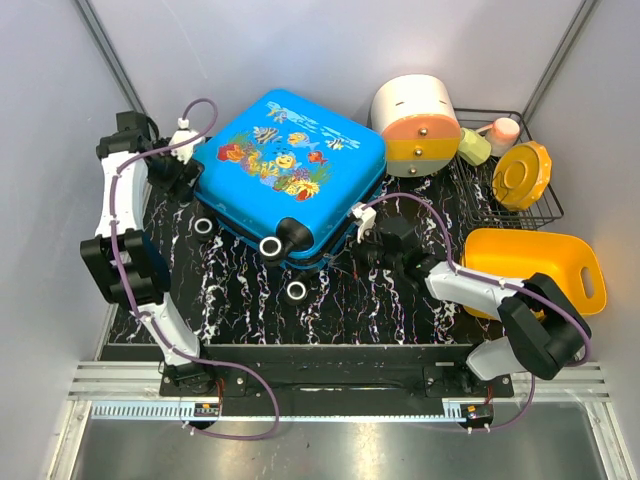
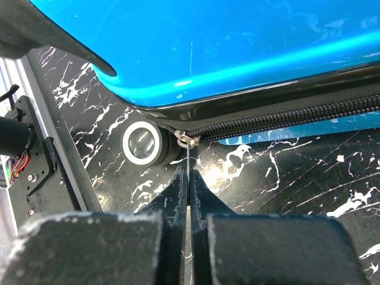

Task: Open, take out, and arrange the luggage

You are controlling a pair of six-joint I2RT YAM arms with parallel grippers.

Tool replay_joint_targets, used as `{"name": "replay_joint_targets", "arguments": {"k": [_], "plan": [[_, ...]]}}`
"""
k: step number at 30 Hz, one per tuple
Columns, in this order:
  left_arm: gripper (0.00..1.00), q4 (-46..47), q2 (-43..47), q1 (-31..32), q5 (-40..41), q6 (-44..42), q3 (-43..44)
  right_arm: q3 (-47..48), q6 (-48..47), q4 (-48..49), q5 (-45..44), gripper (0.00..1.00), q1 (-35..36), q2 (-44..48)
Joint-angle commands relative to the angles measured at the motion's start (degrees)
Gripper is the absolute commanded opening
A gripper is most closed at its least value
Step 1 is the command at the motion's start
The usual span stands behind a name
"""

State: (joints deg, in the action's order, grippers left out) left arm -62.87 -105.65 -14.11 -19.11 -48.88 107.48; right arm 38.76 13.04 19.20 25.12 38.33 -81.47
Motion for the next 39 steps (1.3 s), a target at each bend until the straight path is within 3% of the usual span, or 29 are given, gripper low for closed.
{"name": "replay_joint_targets", "arguments": {"k": [1,5,6,9,16,20,22,31,34,39], "plan": [[0.79,-0.06,0.44,0.05,-2.59,-0.25,-5.16,2.89,-1.70,-0.13,3.88,0.00,-0.36,0.53],[0.46,2.84,4.47,-0.83,-5.49,3.61,-13.50,6.05,-2.31,1.54,3.44,0.00,-0.36,-3.07],[0.27,3.54,5.70,-1.18,-6.19,4.75,-15.01,7.37,-2.31,1.89,3.18,0.00,-0.36,-4.47],[0.00,4.78,10.97,-3.90,-8.13,8.97,-21.33,10.97,-2.23,2.86,2.12,0.00,-0.45,-7.90],[0.00,6.87,29.49,-11.72,-9.80,17.67,-41.97,26.34,-2.32,5.93,1.85,0.00,-2.64,-20.02],[0.00,10.30,35.32,-11.64,-13.05,28.89,-46.74,36.10,-3.72,5.76,3.87,0.00,-4.92,-26.54],[0.00,12.24,35.77,-11.56,-15.77,32.43,-47.27,35.77,-3.98,5.58,4.67,0.00,-5.63,-27.51],[0.00,17.24,34.01,-8.49,-20.61,50.53,-48.14,18.28,-1.09,13.48,8.63,0.00,-3.62,-21.62],[0.00,21.11,36.72,-5.94,-20.70,58.09,-51.48,18.28,-0.47,15.77,6.96,0.00,-0.64,-22.06],[0.00,26.74,41.48,-5.23,-21.75,71.27,-57.81,17.58,1.64,21.75,-3.92,0.00,4.12,-21.45]]}}
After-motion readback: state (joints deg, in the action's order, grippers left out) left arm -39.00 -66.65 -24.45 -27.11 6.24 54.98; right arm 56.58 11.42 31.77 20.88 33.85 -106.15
